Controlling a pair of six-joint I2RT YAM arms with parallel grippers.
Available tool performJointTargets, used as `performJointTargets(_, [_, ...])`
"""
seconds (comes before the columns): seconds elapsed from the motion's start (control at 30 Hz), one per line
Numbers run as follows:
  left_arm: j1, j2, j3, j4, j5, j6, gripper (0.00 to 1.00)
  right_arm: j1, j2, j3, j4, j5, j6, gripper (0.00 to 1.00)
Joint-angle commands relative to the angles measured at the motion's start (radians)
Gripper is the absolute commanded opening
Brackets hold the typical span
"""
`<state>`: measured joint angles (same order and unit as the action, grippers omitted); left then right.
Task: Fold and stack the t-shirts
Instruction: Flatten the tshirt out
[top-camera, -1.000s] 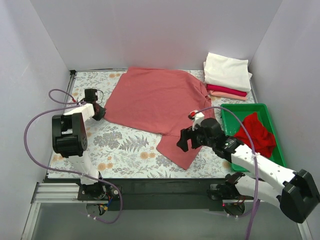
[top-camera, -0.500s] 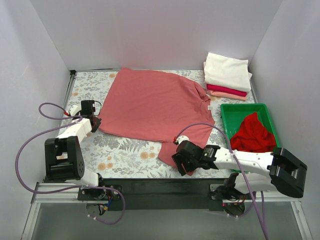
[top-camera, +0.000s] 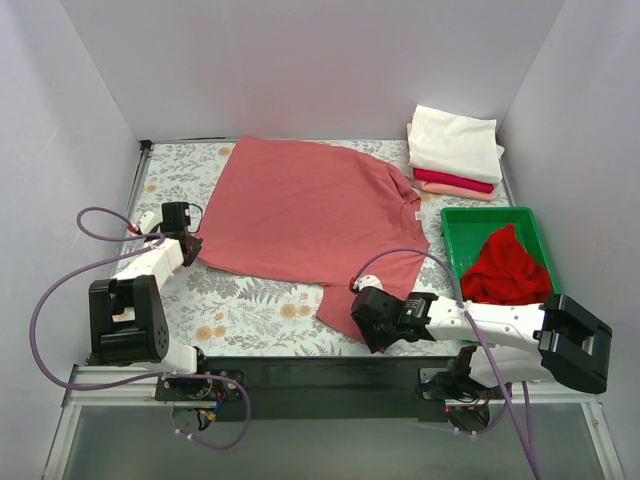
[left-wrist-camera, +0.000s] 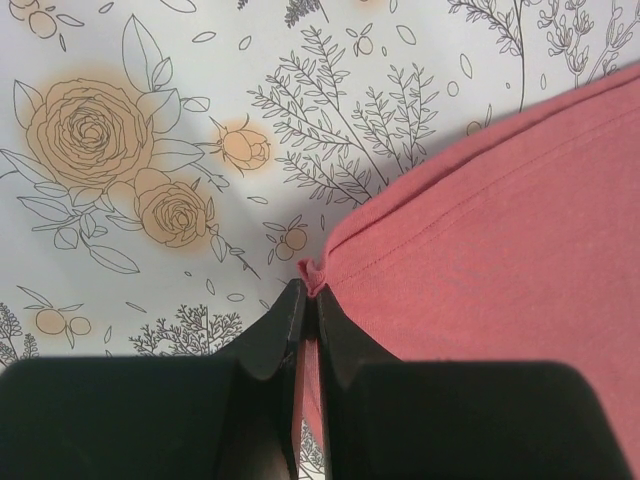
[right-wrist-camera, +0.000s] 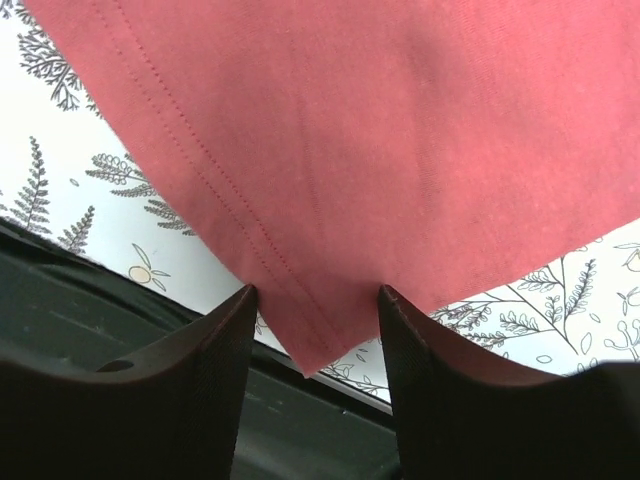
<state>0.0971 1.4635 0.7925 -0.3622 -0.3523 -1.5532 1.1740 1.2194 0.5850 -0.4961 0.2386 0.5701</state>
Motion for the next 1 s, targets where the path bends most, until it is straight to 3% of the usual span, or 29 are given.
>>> performJointTargets(0.0, [0.007, -0.054, -0.007, -0.001, -0.033, -0.008, 0.00, 0.010, 0.074, -0.020, -0.059, 0.044, 0.051, 0.55])
performJointTargets(0.2, [0.007, -0.060, -0.010, -0.001, -0.031, -0.005, 0.00, 0.010, 0.153, -0.005, -0.067, 0.131, 0.112, 0.33])
performJointTargets(0.27, [0.009, -0.063, -0.007, -0.001, -0.027, -0.001, 0.00, 0.009, 0.158, 0.006, -0.073, 0.163, 0.126, 0.21])
performJointTargets(0.3, [0.007, -0.065, -0.007, -0.001, -0.024, 0.001, 0.00, 0.007, 0.158, 0.009, -0.073, 0.171, 0.131, 0.10])
performJointTargets(0.37, [0.009, -0.068, -0.004, 0.000, -0.017, 0.011, 0.00, 0.001, 0.149, 0.018, -0.075, 0.205, 0.131, 0.03])
performJointTargets(0.5, [0.006, -0.097, -0.001, 0.037, 0.044, 0.051, 0.00, -0.086, 0.129, 0.100, -0.055, 0.254, 0.054, 0.01])
performJointTargets(0.63, [0.006, -0.138, -0.022, 0.170, 0.264, 0.093, 0.00, -0.310, 0.086, 0.177, 0.101, 0.210, -0.141, 0.01])
performJointTargets(0.77, [0.007, -0.175, -0.030, 0.252, 0.238, 0.027, 0.00, -0.505, 0.080, 0.258, 0.275, 0.079, -0.274, 0.01])
performJointTargets(0.97, [0.007, -0.221, 0.073, 0.250, 0.268, 0.142, 0.00, -0.657, 0.118, 0.467, 0.301, 0.030, -0.371, 0.01])
